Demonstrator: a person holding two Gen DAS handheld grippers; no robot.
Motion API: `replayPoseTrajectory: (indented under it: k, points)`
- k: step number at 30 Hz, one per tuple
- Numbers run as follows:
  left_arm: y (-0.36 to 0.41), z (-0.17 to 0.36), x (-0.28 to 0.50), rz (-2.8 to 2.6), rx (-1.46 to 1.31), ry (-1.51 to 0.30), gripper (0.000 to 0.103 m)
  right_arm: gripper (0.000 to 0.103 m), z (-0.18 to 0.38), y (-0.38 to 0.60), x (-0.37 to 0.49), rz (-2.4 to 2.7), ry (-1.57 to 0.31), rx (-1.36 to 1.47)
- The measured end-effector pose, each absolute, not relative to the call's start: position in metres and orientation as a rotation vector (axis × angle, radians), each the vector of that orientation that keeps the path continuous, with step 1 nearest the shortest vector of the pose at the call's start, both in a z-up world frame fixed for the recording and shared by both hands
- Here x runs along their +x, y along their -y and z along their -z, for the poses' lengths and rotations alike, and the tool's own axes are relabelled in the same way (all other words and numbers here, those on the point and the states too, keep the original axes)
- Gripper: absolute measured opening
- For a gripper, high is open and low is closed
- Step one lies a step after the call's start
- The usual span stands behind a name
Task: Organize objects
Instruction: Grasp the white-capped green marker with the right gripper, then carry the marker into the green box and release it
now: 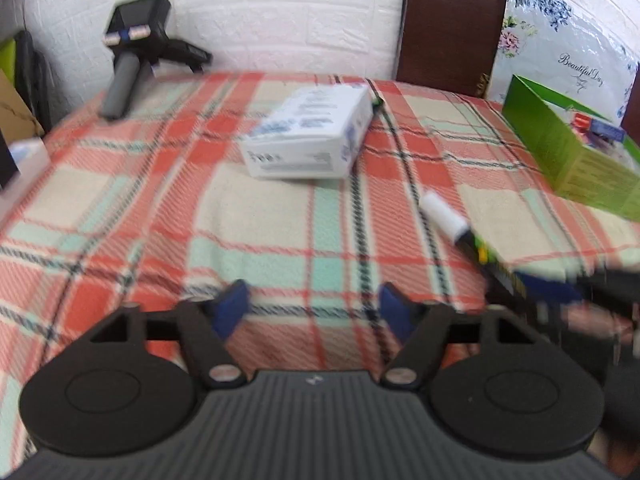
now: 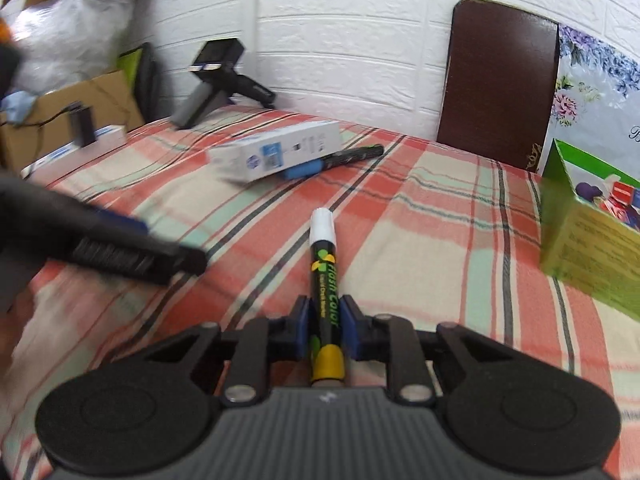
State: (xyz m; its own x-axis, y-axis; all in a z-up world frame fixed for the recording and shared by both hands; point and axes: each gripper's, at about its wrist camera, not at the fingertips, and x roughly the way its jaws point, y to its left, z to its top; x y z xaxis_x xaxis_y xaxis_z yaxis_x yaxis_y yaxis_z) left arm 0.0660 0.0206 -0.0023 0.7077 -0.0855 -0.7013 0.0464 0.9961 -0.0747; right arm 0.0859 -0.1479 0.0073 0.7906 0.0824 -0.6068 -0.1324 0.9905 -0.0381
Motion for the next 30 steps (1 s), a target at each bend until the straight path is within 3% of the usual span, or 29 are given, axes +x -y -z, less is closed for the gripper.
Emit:
replayPoseTrajectory:
  k: [2, 10, 11, 13, 15, 30]
  points:
    - [-0.018, -0.001, 0.066, 0.114, -0.120, -0.824, 0.089, 0.018, -0.008, 0.149, 0.065, -0.122, -0.645, -0.068]
    - [0.026, -0.003, 0.077, 0.246, -0.312, -0.953, 0.086, 0.018, -0.010, 0.162, 0.047, -0.169, -0.656, 0.084]
    - [0.034, -0.003, 0.078, 0.234, -0.288, -0.949, 0.075, 0.018, -0.011, 0.163, 0.045, -0.182, -0.652, 0.104]
    - [0.051, -0.002, 0.081, 0.252, -0.250, -0.949, 0.040, 0.018, -0.011, 0.164, 0.040, -0.190, -0.637, 0.114]
    - [0.060, -0.005, 0.087, 0.231, -0.240, -0.956, 0.029, 0.018, -0.014, 0.165, 0.036, -0.163, -0.611, 0.087]
    - [0.195, -0.102, 0.194, 0.521, -0.145, -0.762, 0.025, 0.018, -0.069, 0.300, 0.102, 0.162, -0.348, 0.076]
